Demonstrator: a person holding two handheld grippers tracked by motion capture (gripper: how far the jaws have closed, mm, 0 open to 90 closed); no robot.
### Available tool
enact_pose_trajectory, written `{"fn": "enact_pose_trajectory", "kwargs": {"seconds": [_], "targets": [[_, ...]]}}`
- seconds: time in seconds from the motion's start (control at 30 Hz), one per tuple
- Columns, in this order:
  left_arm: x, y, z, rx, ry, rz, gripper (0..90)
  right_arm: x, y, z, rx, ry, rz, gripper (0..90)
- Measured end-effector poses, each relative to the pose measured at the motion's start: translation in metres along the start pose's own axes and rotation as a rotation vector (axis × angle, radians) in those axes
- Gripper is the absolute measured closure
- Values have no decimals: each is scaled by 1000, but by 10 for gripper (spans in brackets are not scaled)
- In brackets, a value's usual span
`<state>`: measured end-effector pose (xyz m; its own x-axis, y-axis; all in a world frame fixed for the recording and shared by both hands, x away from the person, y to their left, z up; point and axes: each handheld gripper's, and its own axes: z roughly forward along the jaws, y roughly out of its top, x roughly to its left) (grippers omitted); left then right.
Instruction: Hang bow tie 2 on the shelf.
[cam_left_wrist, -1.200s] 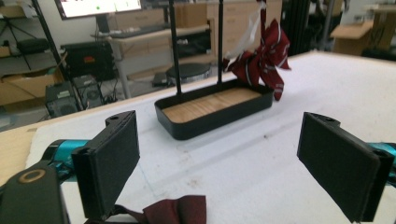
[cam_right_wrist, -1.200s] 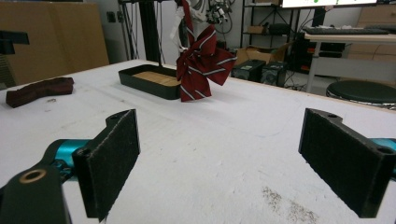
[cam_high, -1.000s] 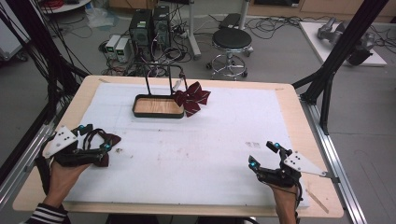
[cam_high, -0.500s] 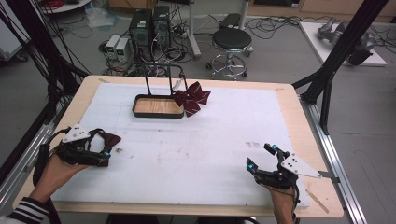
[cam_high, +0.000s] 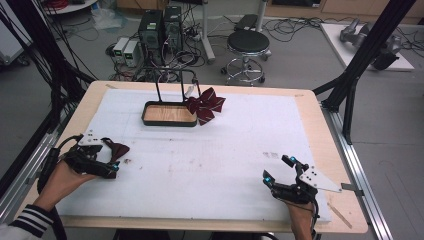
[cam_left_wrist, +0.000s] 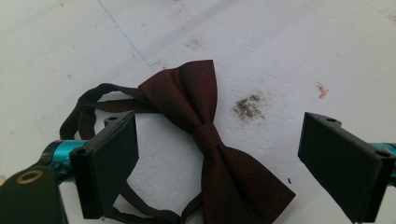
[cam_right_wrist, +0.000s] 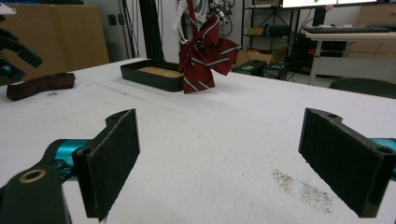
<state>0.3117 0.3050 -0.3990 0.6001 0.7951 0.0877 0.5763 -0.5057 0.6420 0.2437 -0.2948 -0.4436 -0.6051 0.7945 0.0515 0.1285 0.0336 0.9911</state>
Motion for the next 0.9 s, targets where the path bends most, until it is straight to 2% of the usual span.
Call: {"fn": "enact_pose_trajectory", "kwargs": {"seconds": [0.1, 0.23, 0.47, 0.9], "targets": [[1, 3, 2, 31, -4, -7, 129, 1, -2, 1, 3, 3, -1, 116], [2, 6, 7, 72, -32, -19, 135, 1, -5, 3, 9, 2, 2, 116], [4, 7, 13, 116, -50, -42, 147, 0, -7, 3, 4, 0, 10, 116], [9, 9, 20, 166, -75, -73, 240, 0, -7, 3, -3, -6, 13, 116]]}}
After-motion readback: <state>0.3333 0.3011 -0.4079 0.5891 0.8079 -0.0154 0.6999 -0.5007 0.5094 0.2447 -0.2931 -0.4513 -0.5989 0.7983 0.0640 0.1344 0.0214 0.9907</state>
